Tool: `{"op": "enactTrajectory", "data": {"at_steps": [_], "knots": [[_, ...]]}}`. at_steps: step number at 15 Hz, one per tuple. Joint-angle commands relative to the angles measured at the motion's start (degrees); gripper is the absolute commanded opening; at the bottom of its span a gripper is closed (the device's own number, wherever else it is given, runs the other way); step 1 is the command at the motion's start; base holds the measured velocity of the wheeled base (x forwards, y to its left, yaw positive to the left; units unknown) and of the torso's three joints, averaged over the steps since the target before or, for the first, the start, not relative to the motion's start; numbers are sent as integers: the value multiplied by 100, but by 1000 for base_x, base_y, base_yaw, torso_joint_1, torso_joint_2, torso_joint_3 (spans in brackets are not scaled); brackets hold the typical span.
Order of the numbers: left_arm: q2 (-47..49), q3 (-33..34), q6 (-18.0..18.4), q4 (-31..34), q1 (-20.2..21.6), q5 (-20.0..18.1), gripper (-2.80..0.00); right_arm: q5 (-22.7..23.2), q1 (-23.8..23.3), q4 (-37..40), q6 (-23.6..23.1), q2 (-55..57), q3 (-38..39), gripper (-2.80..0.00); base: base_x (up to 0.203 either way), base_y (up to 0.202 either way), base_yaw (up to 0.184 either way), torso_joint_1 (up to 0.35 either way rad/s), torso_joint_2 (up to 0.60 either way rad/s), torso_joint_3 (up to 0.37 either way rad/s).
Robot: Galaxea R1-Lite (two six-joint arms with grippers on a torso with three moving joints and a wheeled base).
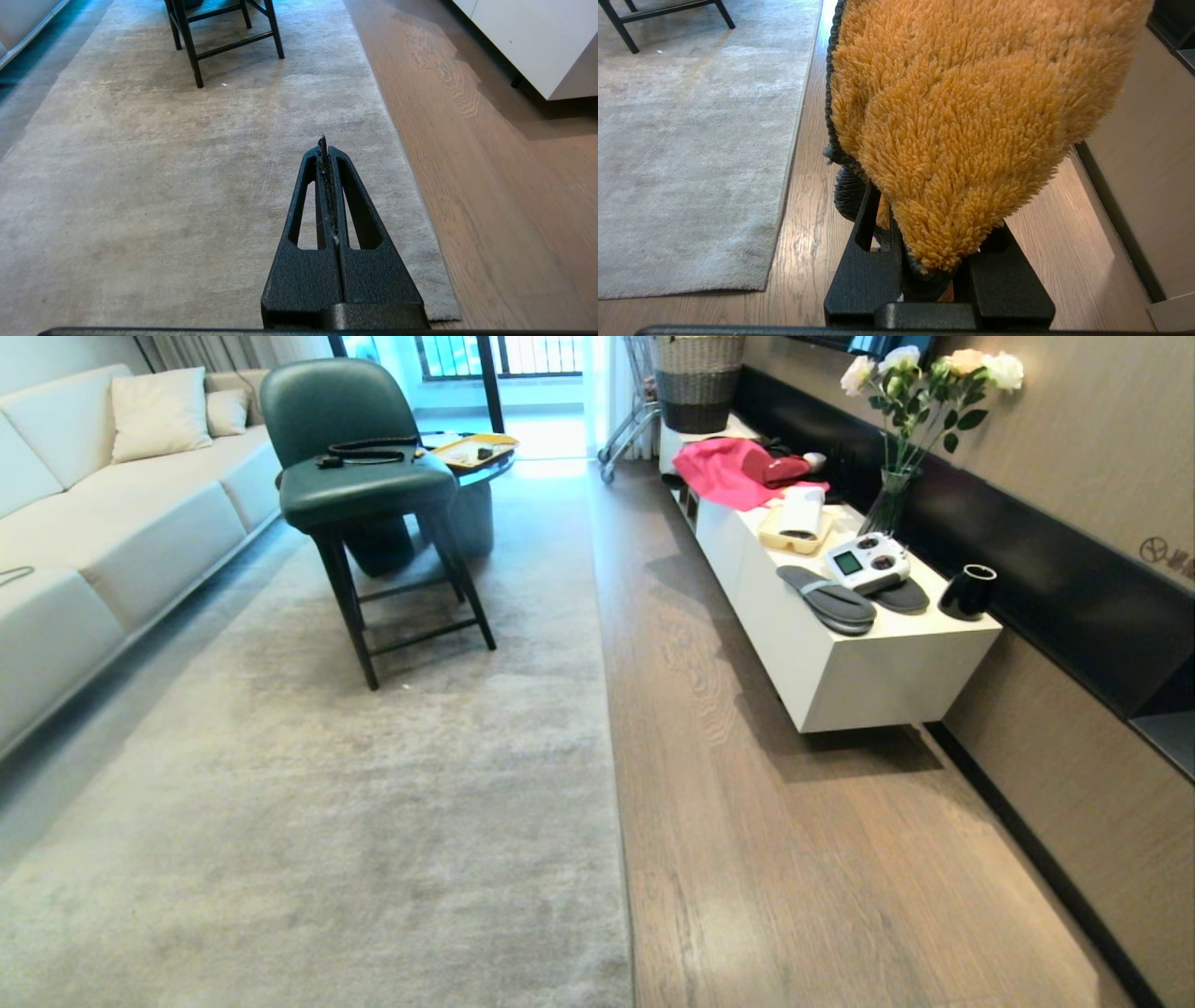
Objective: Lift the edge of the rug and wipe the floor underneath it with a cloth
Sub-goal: Put down the rag
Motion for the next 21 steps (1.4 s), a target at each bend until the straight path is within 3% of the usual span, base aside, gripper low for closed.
{"op": "enactTrajectory", "data": {"at_steps": [1, 21], "knots": [[0, 2, -4, 1, 0, 1, -280, 2, 2, -3, -3, 7, 0, -280, 0, 0, 0, 0, 0, 0], [0, 2, -4, 1, 0, 1, -280, 2, 2, -3, -3, 7, 0, -280, 0, 0, 0, 0, 0, 0]]}}
